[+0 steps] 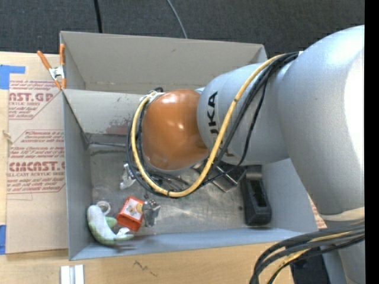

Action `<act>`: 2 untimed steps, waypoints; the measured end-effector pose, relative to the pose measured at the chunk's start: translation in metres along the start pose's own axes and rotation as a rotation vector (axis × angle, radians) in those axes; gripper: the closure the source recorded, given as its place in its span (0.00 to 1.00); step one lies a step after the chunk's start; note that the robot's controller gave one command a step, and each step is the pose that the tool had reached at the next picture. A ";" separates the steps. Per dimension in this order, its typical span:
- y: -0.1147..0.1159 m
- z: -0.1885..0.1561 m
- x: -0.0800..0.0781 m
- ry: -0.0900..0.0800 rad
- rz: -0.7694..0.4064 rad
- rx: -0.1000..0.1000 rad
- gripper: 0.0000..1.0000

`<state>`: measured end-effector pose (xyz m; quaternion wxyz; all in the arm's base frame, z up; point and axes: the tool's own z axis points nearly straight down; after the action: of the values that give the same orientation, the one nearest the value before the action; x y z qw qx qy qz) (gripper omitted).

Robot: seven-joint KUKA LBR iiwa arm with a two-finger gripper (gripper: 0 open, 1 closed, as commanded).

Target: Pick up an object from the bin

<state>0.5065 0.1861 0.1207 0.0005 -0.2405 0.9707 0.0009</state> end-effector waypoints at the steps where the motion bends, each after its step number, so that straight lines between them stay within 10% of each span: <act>1: 0.003 0.039 0.003 0.000 -0.144 0.001 0.00; 2: 0.004 0.042 -0.003 -0.029 -0.206 0.004 1.00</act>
Offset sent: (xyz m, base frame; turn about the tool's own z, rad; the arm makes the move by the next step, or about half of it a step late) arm -0.0066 0.0009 -0.0507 -0.2078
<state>0.5076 0.1912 0.0784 0.0153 -0.3390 0.9407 0.0023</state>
